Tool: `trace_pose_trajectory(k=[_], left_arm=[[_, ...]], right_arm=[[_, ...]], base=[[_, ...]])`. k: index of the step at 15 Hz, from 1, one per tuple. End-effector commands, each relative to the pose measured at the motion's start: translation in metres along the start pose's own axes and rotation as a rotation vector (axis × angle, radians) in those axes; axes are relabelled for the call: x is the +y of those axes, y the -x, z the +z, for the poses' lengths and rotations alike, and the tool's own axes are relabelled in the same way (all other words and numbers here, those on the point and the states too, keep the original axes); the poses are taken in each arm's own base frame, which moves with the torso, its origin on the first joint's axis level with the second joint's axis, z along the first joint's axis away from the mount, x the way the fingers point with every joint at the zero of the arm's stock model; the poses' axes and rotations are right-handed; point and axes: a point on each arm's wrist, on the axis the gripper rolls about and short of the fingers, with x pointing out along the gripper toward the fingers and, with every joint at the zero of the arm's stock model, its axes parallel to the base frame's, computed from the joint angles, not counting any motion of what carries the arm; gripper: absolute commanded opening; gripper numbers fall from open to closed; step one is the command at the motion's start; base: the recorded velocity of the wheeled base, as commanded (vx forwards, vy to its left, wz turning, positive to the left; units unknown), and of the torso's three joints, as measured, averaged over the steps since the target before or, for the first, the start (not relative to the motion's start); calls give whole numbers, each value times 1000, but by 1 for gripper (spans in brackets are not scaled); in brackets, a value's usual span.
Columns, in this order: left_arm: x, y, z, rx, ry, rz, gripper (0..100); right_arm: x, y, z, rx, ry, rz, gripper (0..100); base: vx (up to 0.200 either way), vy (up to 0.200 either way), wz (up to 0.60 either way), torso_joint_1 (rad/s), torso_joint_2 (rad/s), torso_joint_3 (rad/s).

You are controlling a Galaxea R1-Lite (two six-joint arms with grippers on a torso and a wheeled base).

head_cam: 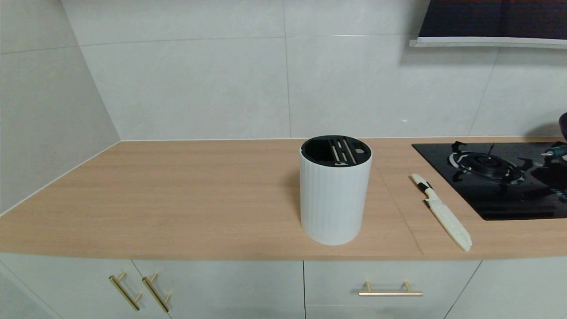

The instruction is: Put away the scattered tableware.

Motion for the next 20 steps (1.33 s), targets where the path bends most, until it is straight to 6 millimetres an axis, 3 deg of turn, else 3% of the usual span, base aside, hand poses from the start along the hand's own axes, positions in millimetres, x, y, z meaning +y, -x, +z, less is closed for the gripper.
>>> trace_pose_trajectory(k=[1, 12, 20], left_arm=[[0, 0, 0, 0, 0, 0, 100], [0, 0, 0, 0, 0, 0, 100], [0, 0, 0, 0, 0, 0, 100]], right_arm=[[0, 0, 0, 1, 0, 0, 100], [0, 0, 0, 1, 0, 0, 100], [0, 0, 0, 1, 0, 0, 100]], base=[[0, 0, 0, 232, -530, -295], [0, 0, 0, 258, -556, -297], [0, 0, 0, 105, -223, -115]])
